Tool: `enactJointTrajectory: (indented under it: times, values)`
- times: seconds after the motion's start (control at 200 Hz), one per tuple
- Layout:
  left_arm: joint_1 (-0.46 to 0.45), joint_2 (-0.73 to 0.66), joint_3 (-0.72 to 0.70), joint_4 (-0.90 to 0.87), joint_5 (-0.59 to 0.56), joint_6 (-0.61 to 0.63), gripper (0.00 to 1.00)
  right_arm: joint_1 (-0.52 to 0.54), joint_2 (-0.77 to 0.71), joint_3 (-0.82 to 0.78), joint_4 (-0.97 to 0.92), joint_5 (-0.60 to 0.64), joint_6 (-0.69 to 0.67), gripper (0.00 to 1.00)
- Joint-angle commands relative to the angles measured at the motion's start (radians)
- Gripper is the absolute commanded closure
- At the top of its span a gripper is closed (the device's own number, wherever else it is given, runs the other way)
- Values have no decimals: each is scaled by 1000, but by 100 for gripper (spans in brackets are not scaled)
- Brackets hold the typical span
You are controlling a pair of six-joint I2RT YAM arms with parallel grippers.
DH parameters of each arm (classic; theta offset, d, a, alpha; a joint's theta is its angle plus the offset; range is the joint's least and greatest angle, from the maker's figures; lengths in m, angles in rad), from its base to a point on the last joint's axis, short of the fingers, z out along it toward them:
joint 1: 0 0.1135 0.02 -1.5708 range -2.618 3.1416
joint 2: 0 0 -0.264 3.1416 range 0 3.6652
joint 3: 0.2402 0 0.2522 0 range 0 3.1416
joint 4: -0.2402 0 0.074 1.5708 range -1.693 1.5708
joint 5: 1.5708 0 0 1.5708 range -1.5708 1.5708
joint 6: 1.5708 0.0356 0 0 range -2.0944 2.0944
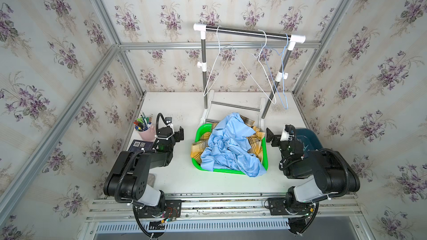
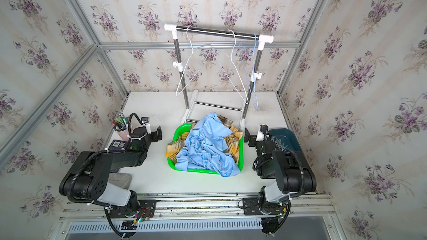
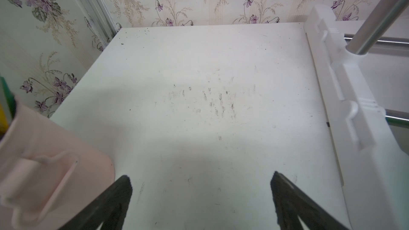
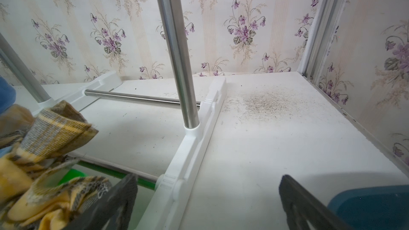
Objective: Remove the clothespins securing long-sleeve shirts to the hanger
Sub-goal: Reset both arms
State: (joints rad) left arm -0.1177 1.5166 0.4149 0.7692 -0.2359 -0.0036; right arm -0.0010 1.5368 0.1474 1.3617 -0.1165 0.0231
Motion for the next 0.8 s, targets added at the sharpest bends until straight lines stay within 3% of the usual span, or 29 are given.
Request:
enactJointTrajectory:
  times: [0.0,0.085,0.794]
  values:
    - [-2,3,4,7,-20,8,1,2,-2,63,-69,-63,-45,0]
    - [-2,1,4,6,-22,8,1,2,8,36,10,-84,-55,0]
    - [-5,2,5,7,-25,9,1,2,-1,32,2,-98,-60,0]
